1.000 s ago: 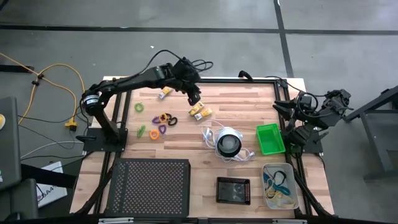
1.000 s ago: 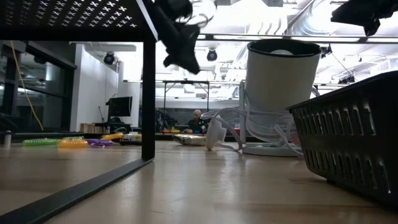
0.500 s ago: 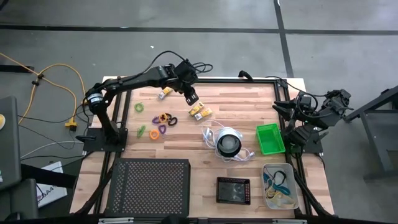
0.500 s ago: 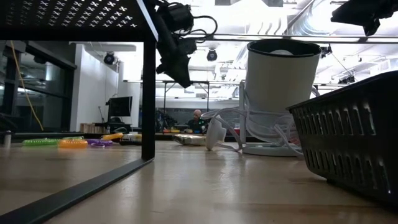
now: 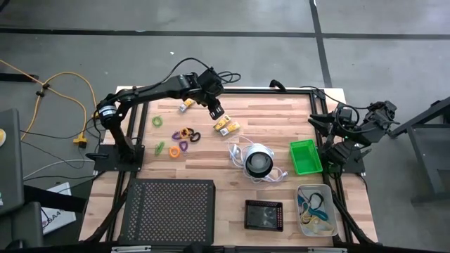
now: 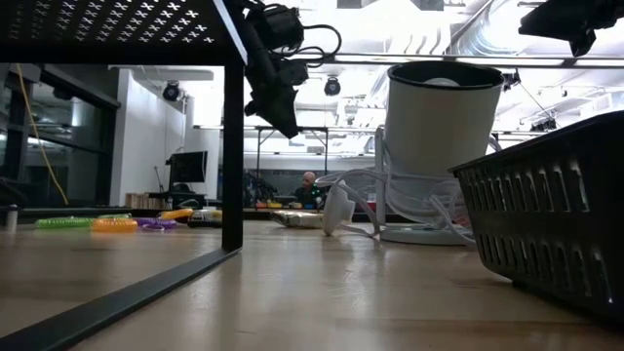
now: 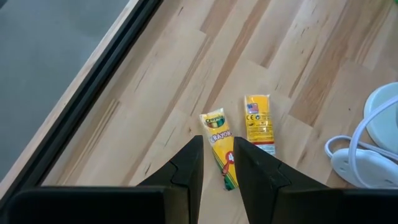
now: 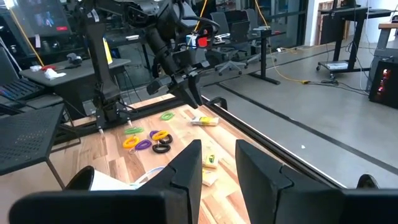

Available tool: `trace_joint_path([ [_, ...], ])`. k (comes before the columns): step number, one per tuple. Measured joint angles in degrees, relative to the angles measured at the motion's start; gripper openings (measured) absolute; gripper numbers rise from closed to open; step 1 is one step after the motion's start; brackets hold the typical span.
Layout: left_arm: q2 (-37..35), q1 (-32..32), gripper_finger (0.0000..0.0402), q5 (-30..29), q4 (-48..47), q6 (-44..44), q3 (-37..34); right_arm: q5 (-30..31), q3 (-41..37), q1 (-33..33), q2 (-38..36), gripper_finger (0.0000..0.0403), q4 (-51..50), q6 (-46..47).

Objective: Pick & Place Office Desk Supplies
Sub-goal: Put the middle yellow crayon box into the black bin

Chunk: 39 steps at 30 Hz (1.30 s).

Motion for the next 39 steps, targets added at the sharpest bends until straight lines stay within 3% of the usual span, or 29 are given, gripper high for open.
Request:
trace_joint_path([
  [16,0.00,-3.87,0.0083,-0.63,-0.26,-6.79,0.00,0.00,0.00,0.00,0.00,0.0085,0.00,0.01],
  [22,0.65,-7.07,0.0083,-7.21,-1.17,-9.13,0.00,0.00,0.00,0.01,0.00,0.0085,0.00,0.00],
  [39,8.00,-8.67,0.0083,-11.86,-3.60,-12.60,-0.02,-0.15,-0.02,0.02,0.02,0.0085,0.04,0.02],
])
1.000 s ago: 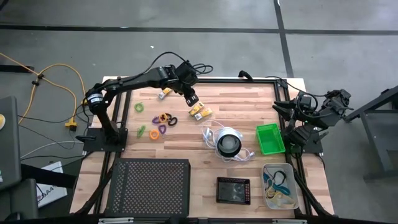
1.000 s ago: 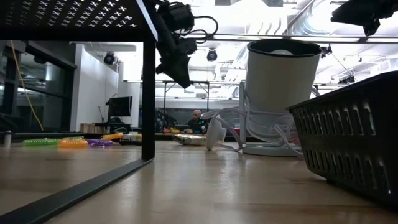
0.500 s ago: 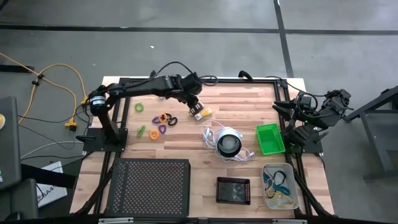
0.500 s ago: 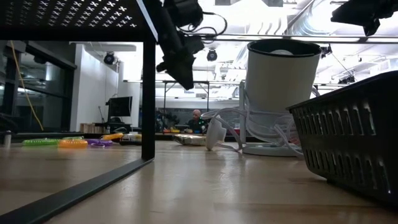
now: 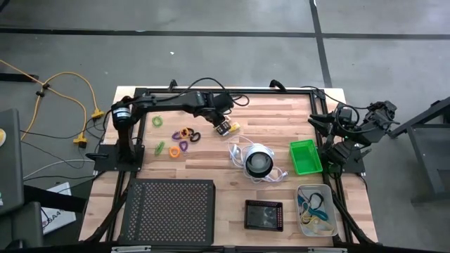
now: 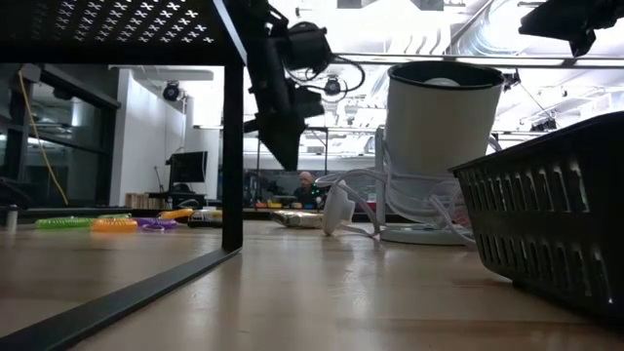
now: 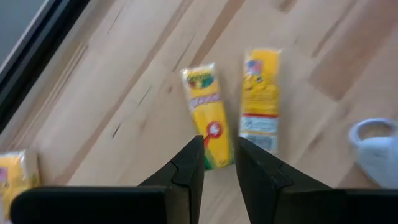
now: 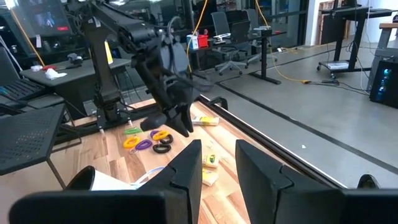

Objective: Pick & Place Office Desk Supplies
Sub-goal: Put the middle yellow crayon box into the black bin

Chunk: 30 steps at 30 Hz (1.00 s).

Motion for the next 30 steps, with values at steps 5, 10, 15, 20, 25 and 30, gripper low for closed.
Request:
trace_joint_path([
  [5,1.97,0.08,0.0083,-1.35,-0.10,-2.23,0.00,0.00,0.00,-0.01,0.00,0.0085,-0.02,0.00],
  [10,3.21,0.10,0.0083,-1.11,0.84,-2.13,0.00,-0.01,0.00,0.00,0.00,0.0085,-0.02,0.00],
  [15,3.19,0.35,0.0083,-1.75,0.92,-2.13,-0.02,-0.02,0.00,-0.02,0.00,0.0085,0.00,0.00],
  [20,3.38,0.35,0.0083,-1.92,1.04,-1.53,-0.02,-0.02,0.00,0.00,0.00,0.0085,-0.01,-0.01],
  [25,3.73,0.57,0.0083,-1.50,1.14,-0.37,-0.02,-0.02,0.00,0.00,0.00,0.0085,-0.01,-0.01],
  [30,3.73,0.63,0.0084,-0.66,1.08,1.58,-0.02,-0.02,0.00,-0.01,0.00,0.0085,0.00,0.00],
])
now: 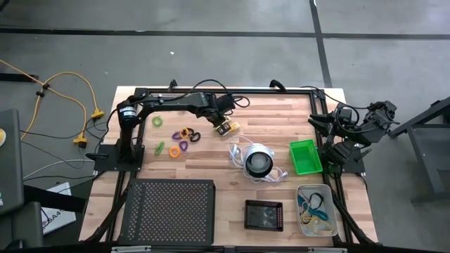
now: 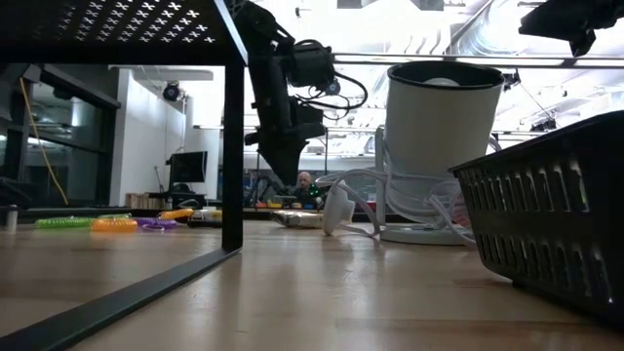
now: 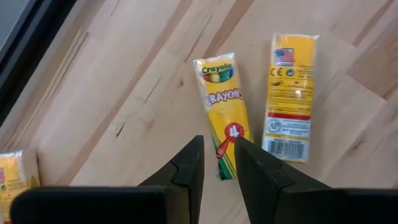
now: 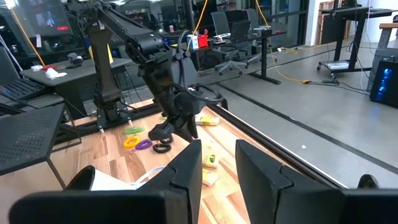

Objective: Pick & Place Office Desk Supplies
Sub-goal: Put the middle yellow crayon box into the black bin

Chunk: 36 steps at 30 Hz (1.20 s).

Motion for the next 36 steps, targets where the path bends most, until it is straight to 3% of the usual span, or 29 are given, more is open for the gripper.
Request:
trace_joint_path([
  [5,0.55,0.36,0.0114,3.46,-0.38,0.40,0.00,0.00,0.00,0.01,0.00,0.0085,0.00,0.00],
  [15,3.26,0.57,0.0197,4.10,0.65,-0.88,0.04,0.00,0.00,0.01,0.00,0.0085,0.00,-0.02],
  [36,6.66,0.57,0.0203,3.05,1.67,-0.56,-0.05,0.00,0.00,-0.01,-0.02,0.0085,0.00,0.00],
])
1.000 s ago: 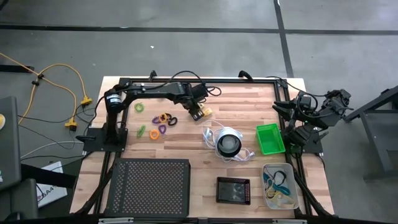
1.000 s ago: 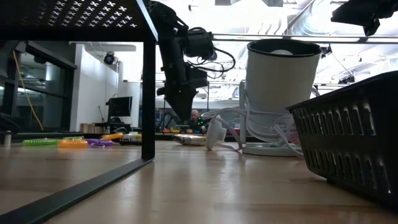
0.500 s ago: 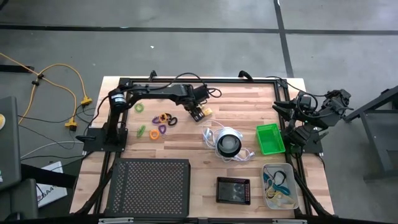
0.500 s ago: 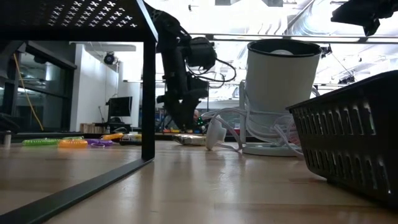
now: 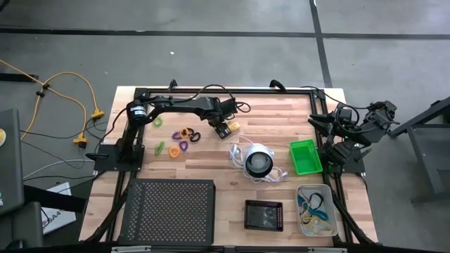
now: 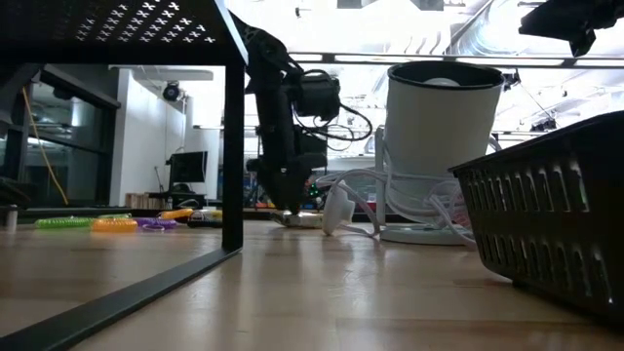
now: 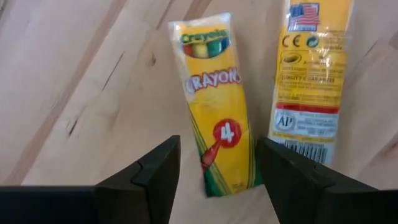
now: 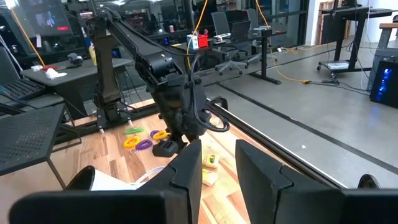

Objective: Pick & Place Office Desk Supplies
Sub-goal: Put the middle yellow crayon box into the black bin

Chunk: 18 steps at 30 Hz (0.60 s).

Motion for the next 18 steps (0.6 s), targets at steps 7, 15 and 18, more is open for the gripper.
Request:
trace_joint_path([
  [7,1.16,0.02,0.0203,0.24,0.86,-0.20,0.05,0.00,0.00,0.01,0.00,0.0085,0.00,-0.02],
  [15,1.25,1.15,0.0203,0.33,1.08,-0.44,0.10,0.00,0.00,0.01,0.00,0.0085,0.00,-0.01],
  [18,1.25,1.16,0.0203,0.67,1.07,-0.56,0.10,0.00,0.00,0.00,0.00,0.0085,0.00,0.00],
])
